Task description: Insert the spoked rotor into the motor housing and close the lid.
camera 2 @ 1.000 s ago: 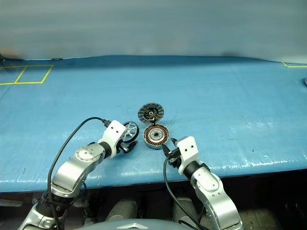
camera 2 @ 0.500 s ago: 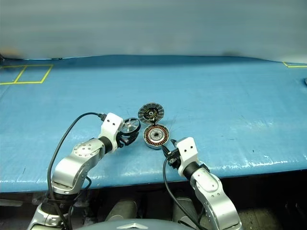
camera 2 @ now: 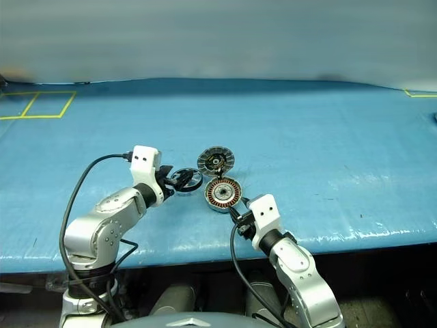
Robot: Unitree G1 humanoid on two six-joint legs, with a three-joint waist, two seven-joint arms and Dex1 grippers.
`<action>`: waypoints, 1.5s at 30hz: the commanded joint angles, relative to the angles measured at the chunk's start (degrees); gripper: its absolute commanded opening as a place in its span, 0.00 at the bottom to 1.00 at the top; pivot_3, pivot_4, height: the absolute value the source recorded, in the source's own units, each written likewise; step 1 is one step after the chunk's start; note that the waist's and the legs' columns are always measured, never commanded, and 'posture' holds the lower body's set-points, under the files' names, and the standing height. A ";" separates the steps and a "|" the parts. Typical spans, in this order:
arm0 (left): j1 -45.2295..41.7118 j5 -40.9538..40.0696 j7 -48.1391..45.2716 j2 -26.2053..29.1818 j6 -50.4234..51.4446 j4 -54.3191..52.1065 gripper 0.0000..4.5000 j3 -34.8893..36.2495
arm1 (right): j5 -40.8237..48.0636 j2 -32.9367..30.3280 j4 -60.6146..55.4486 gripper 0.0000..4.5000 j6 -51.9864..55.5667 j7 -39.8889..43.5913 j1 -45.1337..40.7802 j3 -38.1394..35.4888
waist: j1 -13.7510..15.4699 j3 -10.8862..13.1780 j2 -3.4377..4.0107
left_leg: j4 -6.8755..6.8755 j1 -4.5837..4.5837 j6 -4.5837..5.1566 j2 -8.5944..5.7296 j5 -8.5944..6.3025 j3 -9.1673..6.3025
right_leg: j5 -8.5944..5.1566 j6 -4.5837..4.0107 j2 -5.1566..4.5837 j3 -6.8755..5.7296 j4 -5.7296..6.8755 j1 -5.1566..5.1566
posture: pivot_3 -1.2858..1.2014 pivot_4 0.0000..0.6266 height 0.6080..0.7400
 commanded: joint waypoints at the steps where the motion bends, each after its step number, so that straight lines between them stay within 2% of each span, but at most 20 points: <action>1: -2.86 1.77 -1.14 2.36 -3.28 2.10 0.83 -4.96 | -0.08 0.32 -1.10 0.47 -0.16 0.16 -0.46 0.09 | 0.00 0.00 0.00 | -0.01 0.00 -0.01 0.00 0.00 0.00 | 0.00 -0.01 0.00 0.00 0.00 0.00 | 0.52 0.24 1.00; 6: -5.53 6.70 -4.46 9.22 -10.81 8.63 0.83 -12.08 | -0.41 0.74 -1.30 0.47 -0.21 -0.36 -0.13 0.07 | -0.12 0.01 0.01 | -0.02 0.00 -0.03 -0.01 0.02 0.03 | -0.01 -0.02 0.04 0.00 0.01 -0.03 | 0.52 0.24 1.00; 19: -8.27 6.63 -20.31 18.10 -24.05 22.30 0.83 -13.50 | -1.12 1.29 -1.23 0.47 0.19 -0.68 -0.19 0.11 | -0.11 0.02 0.02 | -0.07 -0.03 -0.03 0.01 0.02 0.04 | 0.03 -0.12 -0.04 0.00 -0.01 -0.11 | 0.52 0.24 1.00; 24: -9.42 7.77 -24.72 20.43 -24.91 24.59 0.83 -15.26 | -1.15 1.32 -1.28 0.47 0.13 -0.81 -0.30 -0.11 | -0.33 0.04 0.00 | -0.07 -0.04 0.00 0.00 0.00 0.04 | 0.02 -0.11 -0.03 -0.03 -0.01 -0.11 | 0.52 0.24 1.00; 33: -9.96 11.17 -27.29 22.10 -27.30 24.29 0.83 -17.92 | -1.22 1.25 -1.40 0.47 0.22 -1.04 -0.07 -0.09 | -0.75 0.04 0.01 | -0.07 -0.04 0.11 0.02 -0.06 0.04 | 0.02 -0.10 -0.06 0.00 0.00 -0.11 | 0.52 0.24 1.00; 45: -10.61 14.42 -27.59 25.04 -21.90 22.18 0.83 -18.87 | -1.21 1.08 -1.08 0.47 0.15 -1.05 -0.55 -0.04 | -1.41 0.04 0.01 | -0.07 -0.03 0.20 0.03 -0.11 0.03 | -0.01 -0.03 -0.05 0.01 0.02 -0.12 | 0.52 0.24 1.00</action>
